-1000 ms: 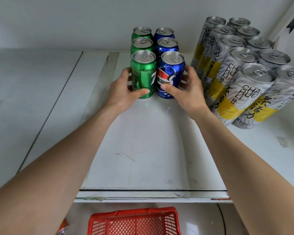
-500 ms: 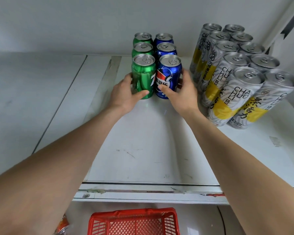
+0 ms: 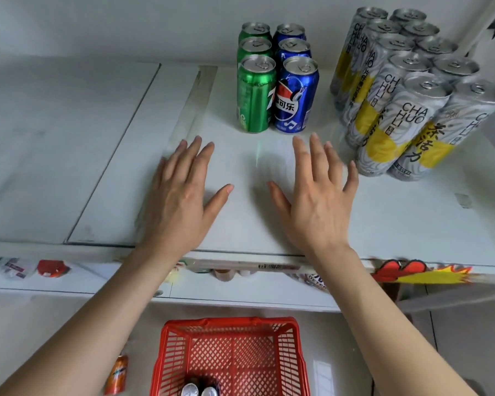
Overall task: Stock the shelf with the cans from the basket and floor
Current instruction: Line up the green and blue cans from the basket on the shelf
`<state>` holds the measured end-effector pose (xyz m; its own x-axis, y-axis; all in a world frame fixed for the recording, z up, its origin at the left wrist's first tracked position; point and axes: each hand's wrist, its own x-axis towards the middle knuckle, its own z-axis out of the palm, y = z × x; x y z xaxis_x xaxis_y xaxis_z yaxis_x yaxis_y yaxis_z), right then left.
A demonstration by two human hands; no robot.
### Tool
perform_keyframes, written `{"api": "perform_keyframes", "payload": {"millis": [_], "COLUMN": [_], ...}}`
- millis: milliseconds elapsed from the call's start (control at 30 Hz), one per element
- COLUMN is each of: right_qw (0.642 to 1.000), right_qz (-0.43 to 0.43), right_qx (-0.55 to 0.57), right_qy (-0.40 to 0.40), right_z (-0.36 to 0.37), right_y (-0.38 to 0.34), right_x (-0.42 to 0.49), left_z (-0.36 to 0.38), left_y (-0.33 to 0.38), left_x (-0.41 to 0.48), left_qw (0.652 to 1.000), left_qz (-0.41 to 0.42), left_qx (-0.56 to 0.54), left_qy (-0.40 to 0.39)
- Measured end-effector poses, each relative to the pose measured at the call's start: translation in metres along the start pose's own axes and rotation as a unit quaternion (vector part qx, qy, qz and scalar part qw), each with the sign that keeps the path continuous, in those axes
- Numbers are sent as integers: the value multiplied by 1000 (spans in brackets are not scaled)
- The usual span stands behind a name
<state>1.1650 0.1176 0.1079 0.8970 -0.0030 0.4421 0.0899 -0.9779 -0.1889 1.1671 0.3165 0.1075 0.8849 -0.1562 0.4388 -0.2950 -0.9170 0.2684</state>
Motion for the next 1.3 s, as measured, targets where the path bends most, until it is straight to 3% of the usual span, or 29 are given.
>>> {"api": "perform_keyframes", "payload": {"millis": [367,600,767,967,1300], "right_qw": [999,999,999,992,970], "right_qz": [20,22,35,39,14], "right_qx": [8,-22,-22,2,24], "right_qy": [46,38,-21,-117,-241], "right_z": [-18,-9,13,41,150], "right_y": [-48,-72,-82,-83,-68], "right_x": [-115,-232,-317,-402,-504], "left_z": [-42,-32,-12,14,121], "left_y": [-18,-43,-62,-62,-77], "left_x": [-114,-228,-317,-405,-511], "left_qw": [997,995,989,985,967], "left_qz": [40,77,80,13,-70], "left_qx": [54,51,56,27,6], "left_qy": [23,-38,-108,-173,-245]}}
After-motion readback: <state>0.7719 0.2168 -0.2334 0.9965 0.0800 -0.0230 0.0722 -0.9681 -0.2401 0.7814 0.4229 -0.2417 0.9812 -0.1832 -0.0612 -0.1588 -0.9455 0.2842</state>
